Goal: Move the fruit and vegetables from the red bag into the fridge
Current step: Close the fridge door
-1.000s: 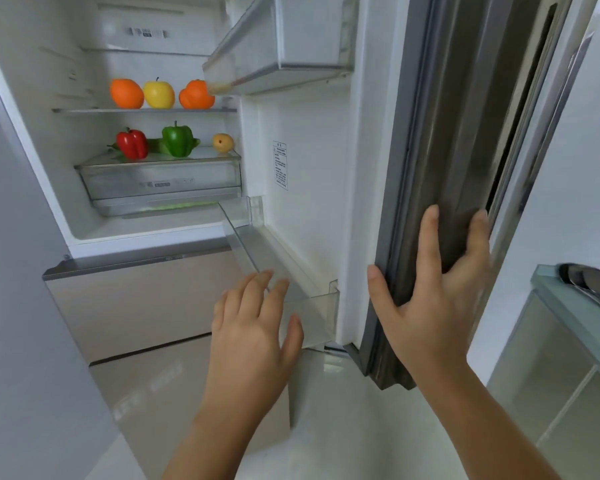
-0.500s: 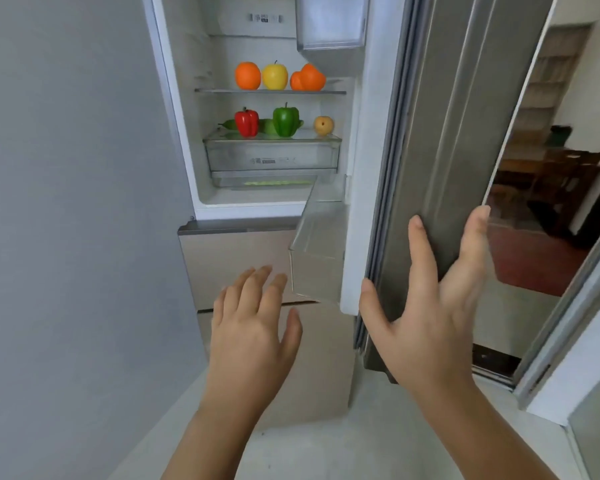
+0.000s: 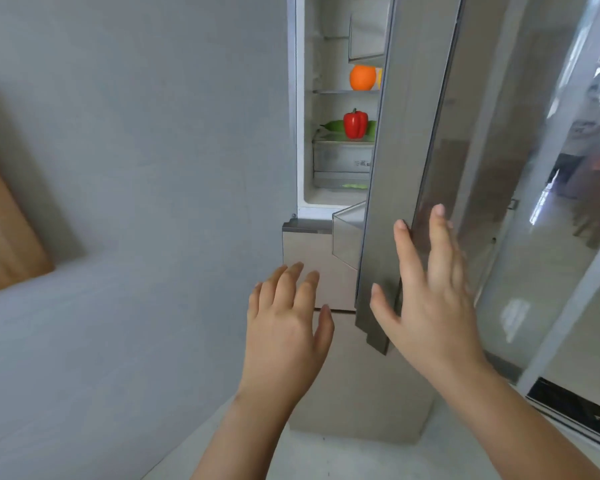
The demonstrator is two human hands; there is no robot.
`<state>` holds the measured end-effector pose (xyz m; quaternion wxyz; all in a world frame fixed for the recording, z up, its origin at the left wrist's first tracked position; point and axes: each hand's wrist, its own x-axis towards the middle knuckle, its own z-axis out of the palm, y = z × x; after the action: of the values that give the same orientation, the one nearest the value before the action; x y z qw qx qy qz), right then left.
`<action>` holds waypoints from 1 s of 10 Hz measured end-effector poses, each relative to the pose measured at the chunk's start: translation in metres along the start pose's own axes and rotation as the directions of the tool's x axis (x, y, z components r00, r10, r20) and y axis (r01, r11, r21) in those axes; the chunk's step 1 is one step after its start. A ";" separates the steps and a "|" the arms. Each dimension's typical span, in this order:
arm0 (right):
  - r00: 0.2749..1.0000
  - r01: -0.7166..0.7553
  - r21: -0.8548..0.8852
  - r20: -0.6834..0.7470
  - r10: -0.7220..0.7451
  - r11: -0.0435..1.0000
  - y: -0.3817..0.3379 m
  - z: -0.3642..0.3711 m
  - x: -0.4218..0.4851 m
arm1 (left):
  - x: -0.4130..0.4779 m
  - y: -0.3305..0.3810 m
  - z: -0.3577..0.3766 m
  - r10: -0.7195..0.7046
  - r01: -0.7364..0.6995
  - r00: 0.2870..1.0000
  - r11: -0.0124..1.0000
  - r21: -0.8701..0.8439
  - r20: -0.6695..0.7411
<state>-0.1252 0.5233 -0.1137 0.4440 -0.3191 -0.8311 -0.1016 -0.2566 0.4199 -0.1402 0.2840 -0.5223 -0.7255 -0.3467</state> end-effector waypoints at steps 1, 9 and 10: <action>0.999 0.038 0.004 0.036 -0.038 0.999 -0.007 0.033 0.018 | 0.008 -0.024 0.007 -0.026 0.027 1.000 0.999 0.027 -0.006; 0.989 0.114 0.054 0.092 -0.118 0.992 -0.006 0.301 0.187 | 0.157 -0.193 0.153 -0.104 0.100 0.994 0.982 0.161 0.015; 0.987 0.093 0.015 0.132 -0.094 0.996 0.004 0.322 0.204 | 0.174 -0.205 0.167 -0.090 0.087 0.996 0.987 0.136 0.019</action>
<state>-0.4212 0.7618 -0.1392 0.3838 -0.2838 -0.8734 -0.0972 -0.5116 0.6073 -0.1484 0.2938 -0.4736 -0.7732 -0.3026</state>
